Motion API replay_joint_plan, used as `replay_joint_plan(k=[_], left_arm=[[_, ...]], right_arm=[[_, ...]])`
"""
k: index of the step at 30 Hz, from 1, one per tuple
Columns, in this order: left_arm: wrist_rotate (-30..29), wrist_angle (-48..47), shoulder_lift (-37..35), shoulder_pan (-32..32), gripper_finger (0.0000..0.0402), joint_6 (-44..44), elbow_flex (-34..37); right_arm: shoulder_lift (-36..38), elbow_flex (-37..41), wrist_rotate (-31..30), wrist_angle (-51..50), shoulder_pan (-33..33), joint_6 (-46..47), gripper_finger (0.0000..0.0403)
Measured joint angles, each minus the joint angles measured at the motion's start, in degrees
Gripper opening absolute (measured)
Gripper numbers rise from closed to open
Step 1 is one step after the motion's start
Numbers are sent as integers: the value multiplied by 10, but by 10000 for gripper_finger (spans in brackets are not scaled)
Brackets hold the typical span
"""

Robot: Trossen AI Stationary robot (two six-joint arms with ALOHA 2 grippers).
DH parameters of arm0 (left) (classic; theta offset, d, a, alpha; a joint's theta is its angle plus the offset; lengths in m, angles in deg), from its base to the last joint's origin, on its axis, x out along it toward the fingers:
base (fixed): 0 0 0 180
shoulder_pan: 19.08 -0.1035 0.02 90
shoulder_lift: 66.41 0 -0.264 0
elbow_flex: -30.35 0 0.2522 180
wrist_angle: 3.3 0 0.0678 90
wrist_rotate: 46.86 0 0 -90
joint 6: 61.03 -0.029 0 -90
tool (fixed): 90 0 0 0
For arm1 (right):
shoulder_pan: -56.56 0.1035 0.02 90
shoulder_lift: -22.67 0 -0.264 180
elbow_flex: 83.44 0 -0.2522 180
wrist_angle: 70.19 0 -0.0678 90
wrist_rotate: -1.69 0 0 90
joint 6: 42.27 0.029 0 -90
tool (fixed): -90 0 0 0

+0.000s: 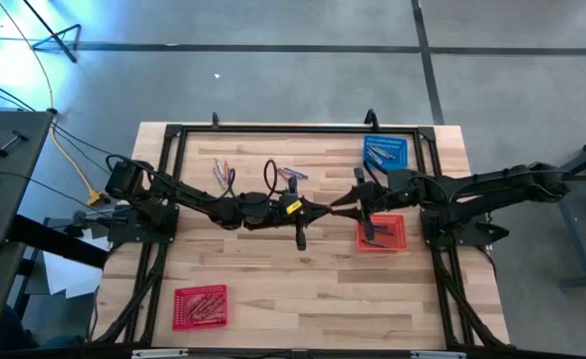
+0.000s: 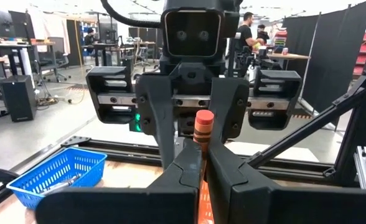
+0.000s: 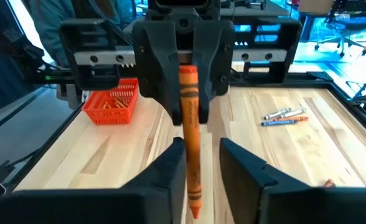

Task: Sort crayons
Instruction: Put the orange crayon into the red bin

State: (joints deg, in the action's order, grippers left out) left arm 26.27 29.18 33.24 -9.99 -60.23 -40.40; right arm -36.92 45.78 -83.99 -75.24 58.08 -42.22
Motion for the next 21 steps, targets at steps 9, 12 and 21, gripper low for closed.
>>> replay_joint_plan(k=[9, 12, 21], left_arm=[[-1, -1, 0, 1, 1, 0, 0], [-1, -1, 0, 1, 1, -3, 0], [-204, -174, -53, 20, 1, -48, 0]], right_arm=[[0, 0, -2, -15, 0, 0, 147], [1, 0, -2, -22, 0, -3, 157], [74, 0, -46, -111, 0, 0, 161]])
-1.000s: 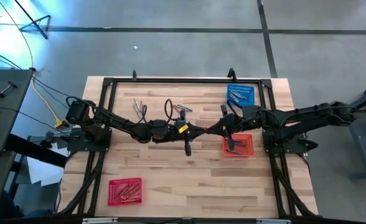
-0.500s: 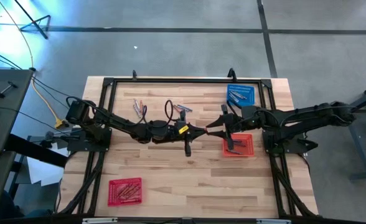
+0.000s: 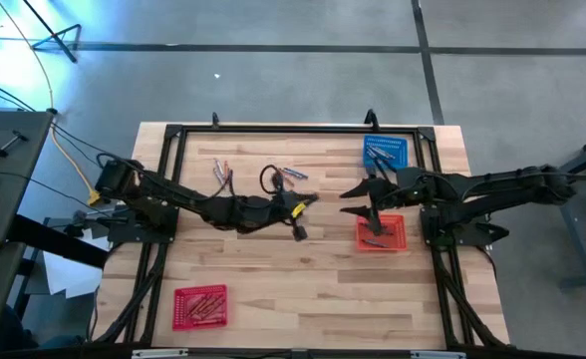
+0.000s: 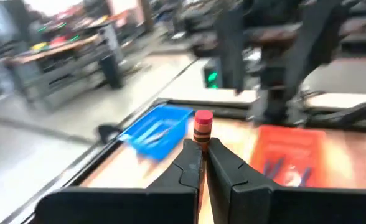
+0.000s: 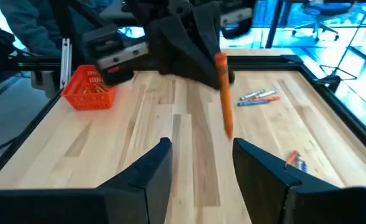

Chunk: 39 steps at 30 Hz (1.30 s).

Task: Sort crayons
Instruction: Put the orange crayon into the red bin

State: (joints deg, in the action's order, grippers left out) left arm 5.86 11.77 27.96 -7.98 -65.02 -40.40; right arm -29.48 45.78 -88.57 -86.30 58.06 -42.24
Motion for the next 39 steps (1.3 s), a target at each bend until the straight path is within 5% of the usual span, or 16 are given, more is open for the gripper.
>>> replay_joint_plan(k=[4, 9, 15, 27, 39], left_arm=[[-34, -157, -70, 28, 0, 97, 0], [-35, -369, -173, 97, 0, 349, 0], [15, -502, -235, 194, 0, 613, 0], [272, -639, -172, 326, 0, 1108, 0], [382, -713, -101, 390, 0, 1284, 0]], right_arm=[[47, 0, -9, -46, 0, 13, 161], [69, 0, -10, -88, 0, 15, 161], [56, 0, -10, -104, 0, 12, 161], [5, 0, -53, -75, 0, 16, 161], [-31, 0, -54, -15, 0, 10, 161]])
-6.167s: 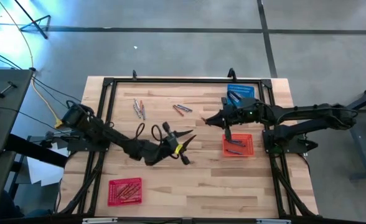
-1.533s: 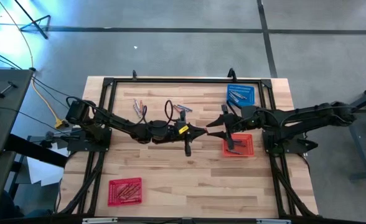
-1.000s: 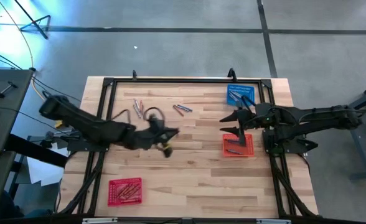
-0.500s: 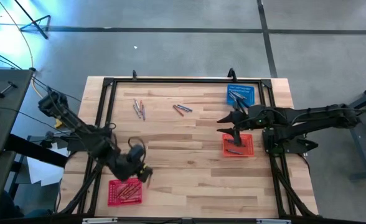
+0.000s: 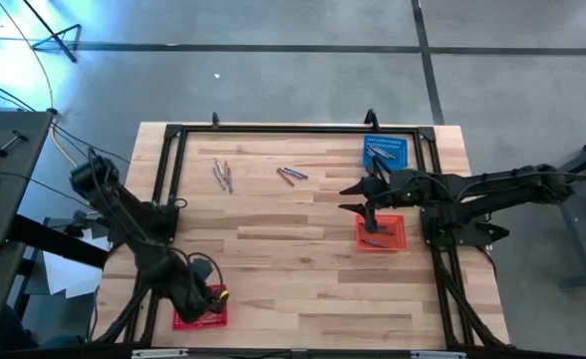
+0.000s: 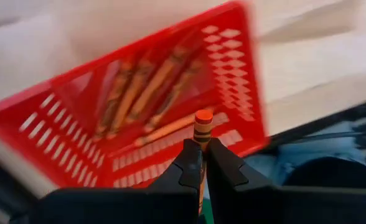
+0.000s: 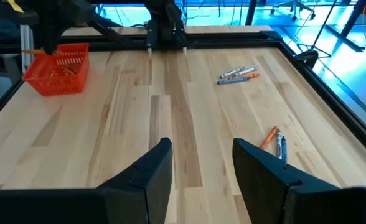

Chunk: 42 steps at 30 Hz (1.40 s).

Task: Sort crayons
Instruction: Put the orange crayon into the red bin

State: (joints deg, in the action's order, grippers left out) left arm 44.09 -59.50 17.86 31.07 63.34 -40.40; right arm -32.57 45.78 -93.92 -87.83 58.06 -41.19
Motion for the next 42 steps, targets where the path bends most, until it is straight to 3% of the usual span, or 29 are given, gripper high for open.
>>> replay_joint_plan(k=[5, 42], left_arm=[[35, -13, 17, 3, 0, 15, 0], [34, -47, 46, -3, 4, -19, 0]], right_arm=[[0, 0, 0, -1, 0, -2, 161], [0, 0, 0, 0, 0, -31, 161]])
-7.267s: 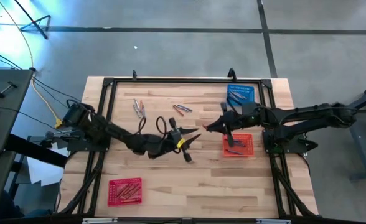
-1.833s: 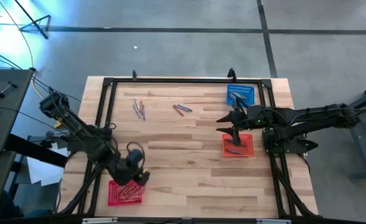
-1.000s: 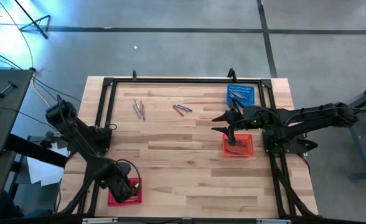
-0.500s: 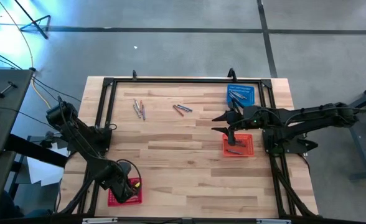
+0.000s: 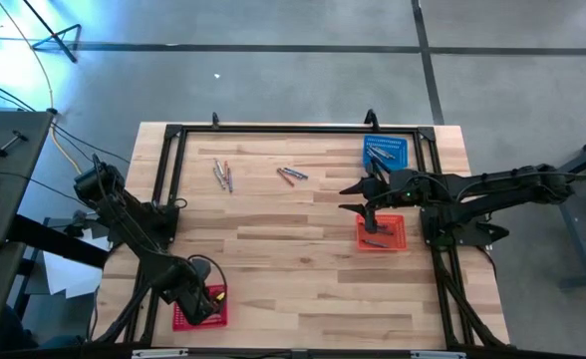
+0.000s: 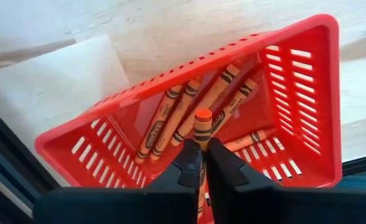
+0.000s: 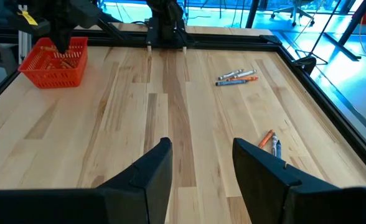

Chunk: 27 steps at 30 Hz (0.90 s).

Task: Sort crayons
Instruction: Put the orange crayon into the red bin, then put the blue crayon into the orange bin

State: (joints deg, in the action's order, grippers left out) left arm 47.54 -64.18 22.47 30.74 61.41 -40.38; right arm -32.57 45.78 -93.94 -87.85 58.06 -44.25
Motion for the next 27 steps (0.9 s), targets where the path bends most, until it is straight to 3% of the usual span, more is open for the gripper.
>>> replay_joint_plan(k=[14, 22, 27], left_arm=[[9, -1, 0, -41, 104, -87, 0], [23, -15, 0, -50, 109, -50, 0], [-58, -61, 0, -75, 101, -118, -56]], right_arm=[[0, 0, 0, 0, 0, 0, 161], [0, 0, -2, 19, -11, 8, 161], [1, -14, -4, 26, -54, 55, 161]])
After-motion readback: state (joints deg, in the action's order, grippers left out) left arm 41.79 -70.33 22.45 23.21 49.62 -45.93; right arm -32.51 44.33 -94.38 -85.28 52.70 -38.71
